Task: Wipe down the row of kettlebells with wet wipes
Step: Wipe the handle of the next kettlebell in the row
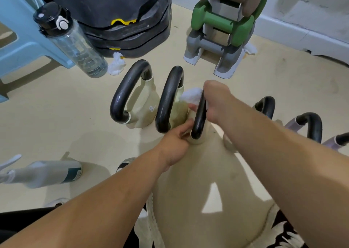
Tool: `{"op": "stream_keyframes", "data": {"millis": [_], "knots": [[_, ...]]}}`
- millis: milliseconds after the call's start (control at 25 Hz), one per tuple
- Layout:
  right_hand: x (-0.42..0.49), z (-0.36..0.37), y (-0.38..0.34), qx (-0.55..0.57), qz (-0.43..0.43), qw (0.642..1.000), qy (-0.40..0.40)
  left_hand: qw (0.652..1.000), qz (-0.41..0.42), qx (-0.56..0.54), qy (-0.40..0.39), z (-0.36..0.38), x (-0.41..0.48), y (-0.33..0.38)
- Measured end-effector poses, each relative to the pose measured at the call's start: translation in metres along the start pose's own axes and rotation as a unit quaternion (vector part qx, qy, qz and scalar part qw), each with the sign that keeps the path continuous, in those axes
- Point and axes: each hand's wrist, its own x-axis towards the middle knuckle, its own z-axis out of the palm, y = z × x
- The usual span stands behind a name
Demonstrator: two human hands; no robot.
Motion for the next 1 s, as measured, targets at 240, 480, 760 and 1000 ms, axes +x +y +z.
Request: {"op": "stream_keyframes", "data": {"millis": [240,480,760,1000], "knots": [[-0.012,-0.002,0.039,-0.123,-0.104,0.984,0.072,1.0,0.012,0.017,-0.01,-0.003,-0.004,0.003],[-0.047,-0.019,0.138,-0.291,-0.239,0.925,0.048,0.998,0.052,0.027,-0.028,0.0,-0.012,0.0],[-0.007,0.004,0.065,-0.176,-0.176,0.964,0.089,0.999,0.03,0.015,0.021,0.001,-0.001,-0.008],[0.009,-0.01,0.016,-0.026,-0.013,0.999,0.02,0.999,0.025,0.021,0.0,-0.003,0.002,-0.005]]}}
